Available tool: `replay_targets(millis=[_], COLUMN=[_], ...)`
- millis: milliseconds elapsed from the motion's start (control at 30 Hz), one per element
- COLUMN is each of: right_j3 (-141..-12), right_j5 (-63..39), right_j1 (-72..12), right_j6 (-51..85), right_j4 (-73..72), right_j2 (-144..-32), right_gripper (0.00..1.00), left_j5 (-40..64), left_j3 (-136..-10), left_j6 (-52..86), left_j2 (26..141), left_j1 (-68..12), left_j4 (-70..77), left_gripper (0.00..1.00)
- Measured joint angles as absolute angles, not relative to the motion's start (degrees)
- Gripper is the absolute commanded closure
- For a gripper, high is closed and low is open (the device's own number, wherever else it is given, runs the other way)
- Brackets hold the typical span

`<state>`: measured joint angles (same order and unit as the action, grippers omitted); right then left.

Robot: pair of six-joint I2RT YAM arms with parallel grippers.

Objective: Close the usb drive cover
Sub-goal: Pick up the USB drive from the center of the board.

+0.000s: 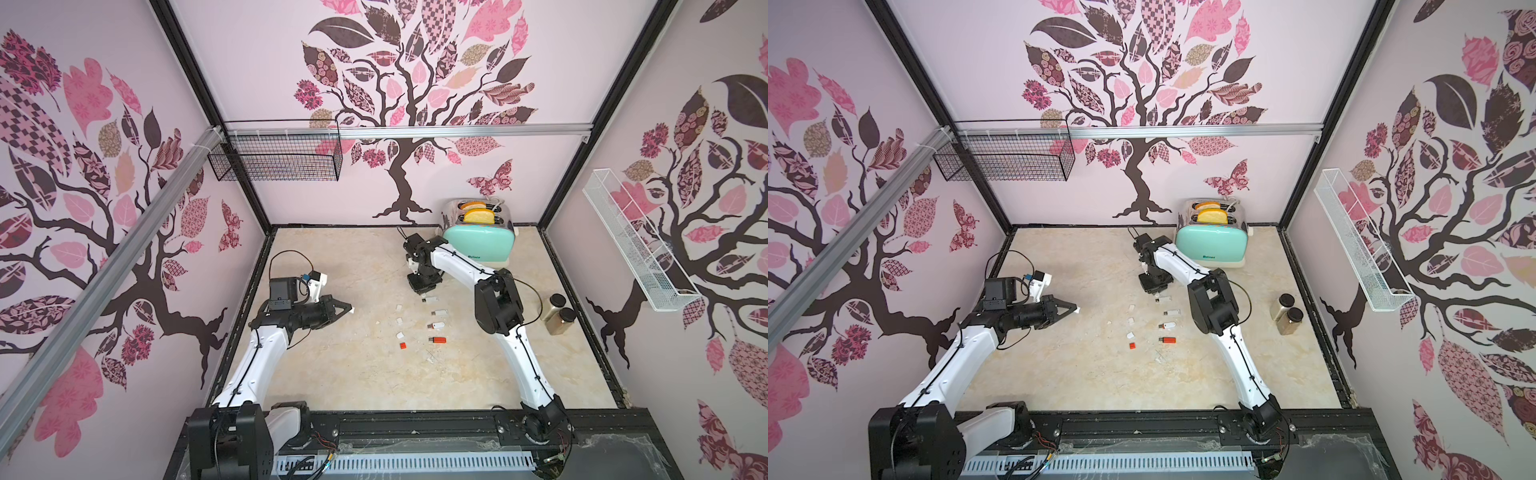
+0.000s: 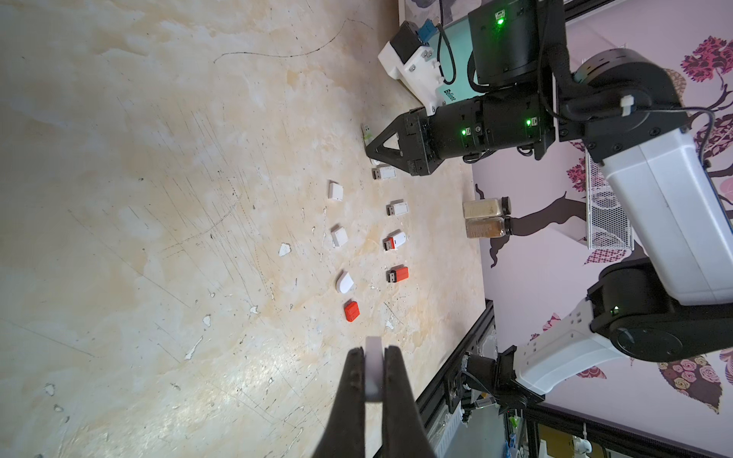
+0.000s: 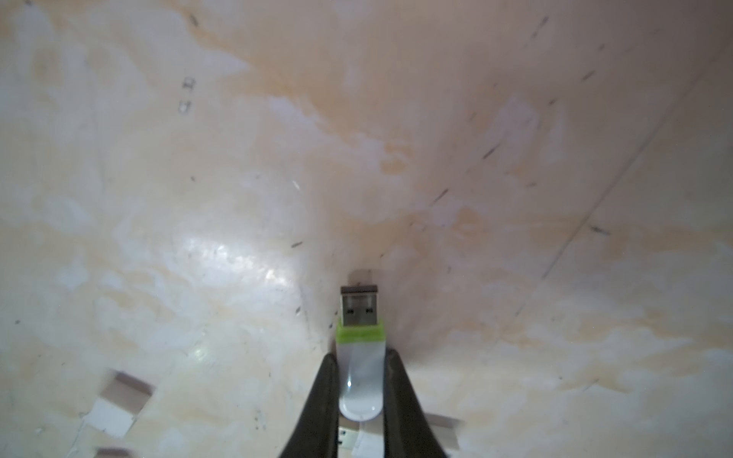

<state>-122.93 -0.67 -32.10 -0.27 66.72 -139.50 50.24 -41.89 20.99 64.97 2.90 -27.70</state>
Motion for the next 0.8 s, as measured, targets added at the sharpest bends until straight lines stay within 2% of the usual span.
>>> replay_targets(millis=[300,567,800], right_j3=[-111.9,-96.3,-87.2], right_j5=[-1.5,-2.8,-2.9], right_j1=[-34.1,-39.7,-44.5], right_j6=[-2.6,-3.7,-6.5], right_j4=[62.3,53.4,46.3], right_j2=[-127.2,-112.7,-105.2], right_gripper=[0.91,0.93,0.93], left_j5=[51.1,51.9,53.2], left_j3=[-41.9,-42.2,-42.9], left_j6=[21.0,21.0,21.1], left_j2=[65.4,66.7,67.7], left_j1=[2.6,1.5,0.2], left_j4=[-27.2,-27.2,-27.2], left_gripper=[1.00,1.00,1.00])
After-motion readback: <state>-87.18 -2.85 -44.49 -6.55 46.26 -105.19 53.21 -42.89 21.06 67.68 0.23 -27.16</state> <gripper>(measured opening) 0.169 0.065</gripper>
